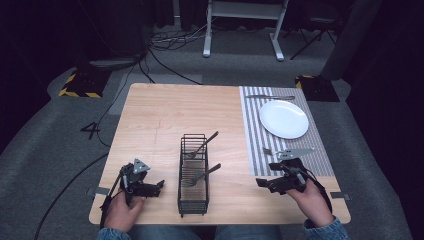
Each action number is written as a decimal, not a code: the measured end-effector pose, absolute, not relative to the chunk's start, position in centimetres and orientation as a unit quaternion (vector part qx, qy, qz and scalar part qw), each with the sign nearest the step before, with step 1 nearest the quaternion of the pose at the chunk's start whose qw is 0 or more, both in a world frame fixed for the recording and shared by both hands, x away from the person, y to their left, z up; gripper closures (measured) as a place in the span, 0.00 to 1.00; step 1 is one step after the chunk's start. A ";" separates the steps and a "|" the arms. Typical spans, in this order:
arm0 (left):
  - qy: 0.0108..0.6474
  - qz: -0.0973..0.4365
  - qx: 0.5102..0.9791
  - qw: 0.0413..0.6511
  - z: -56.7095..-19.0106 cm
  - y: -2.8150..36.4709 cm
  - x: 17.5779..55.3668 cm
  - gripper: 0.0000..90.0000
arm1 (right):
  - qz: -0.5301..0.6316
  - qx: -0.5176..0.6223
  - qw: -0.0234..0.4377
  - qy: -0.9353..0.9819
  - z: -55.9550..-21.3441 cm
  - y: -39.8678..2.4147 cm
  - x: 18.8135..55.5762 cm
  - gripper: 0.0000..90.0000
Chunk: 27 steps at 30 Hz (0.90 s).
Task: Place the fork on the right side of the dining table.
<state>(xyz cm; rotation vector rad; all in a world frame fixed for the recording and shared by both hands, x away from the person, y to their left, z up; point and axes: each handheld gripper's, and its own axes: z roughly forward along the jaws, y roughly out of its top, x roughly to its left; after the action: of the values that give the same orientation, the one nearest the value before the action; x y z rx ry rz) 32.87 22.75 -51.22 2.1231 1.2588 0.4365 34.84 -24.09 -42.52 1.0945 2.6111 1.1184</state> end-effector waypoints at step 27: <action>0.477 0.165 0.805 0.312 -51.2 22.8 32.9 0.00 | 0.311 0.298 0.014 0.902 -48.8 -19.2 34.6 0.14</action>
<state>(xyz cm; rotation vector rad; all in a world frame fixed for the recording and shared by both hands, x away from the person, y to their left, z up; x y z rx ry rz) 32.87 22.75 -51.22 2.1237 1.2587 0.4364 34.56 -19.19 -48.85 0.9276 2.8098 0.9677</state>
